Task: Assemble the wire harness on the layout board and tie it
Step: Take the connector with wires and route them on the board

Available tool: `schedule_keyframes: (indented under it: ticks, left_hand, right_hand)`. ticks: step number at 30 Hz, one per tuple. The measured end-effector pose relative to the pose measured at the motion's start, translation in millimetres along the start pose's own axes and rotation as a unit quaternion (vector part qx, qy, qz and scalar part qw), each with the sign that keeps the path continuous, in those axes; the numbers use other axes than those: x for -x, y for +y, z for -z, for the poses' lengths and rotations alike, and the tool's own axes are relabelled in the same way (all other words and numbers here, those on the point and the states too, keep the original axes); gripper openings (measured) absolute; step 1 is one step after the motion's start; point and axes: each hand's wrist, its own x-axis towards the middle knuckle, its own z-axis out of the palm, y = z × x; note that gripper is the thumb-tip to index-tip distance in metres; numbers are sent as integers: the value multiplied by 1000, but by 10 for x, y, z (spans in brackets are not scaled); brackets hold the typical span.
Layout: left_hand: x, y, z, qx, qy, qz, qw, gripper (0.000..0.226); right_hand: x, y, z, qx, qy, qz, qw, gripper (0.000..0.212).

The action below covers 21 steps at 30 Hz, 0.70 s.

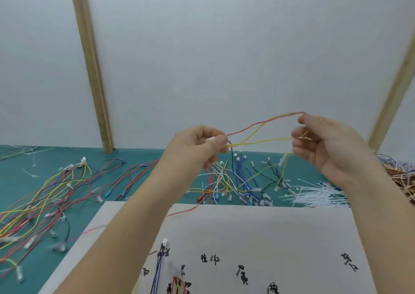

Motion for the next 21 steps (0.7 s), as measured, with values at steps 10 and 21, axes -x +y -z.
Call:
schedule_keyframes:
  ticks: [10,21]
  left_hand:
    - [-6,-20,121,28,-73,36,996,27]
    - [27,9,64,40,-108,38,993,26]
  right_hand:
    - [30,-68,308,560,-13,-94,823,35]
    - [214,-16,-170,495,-100,152,850,12]
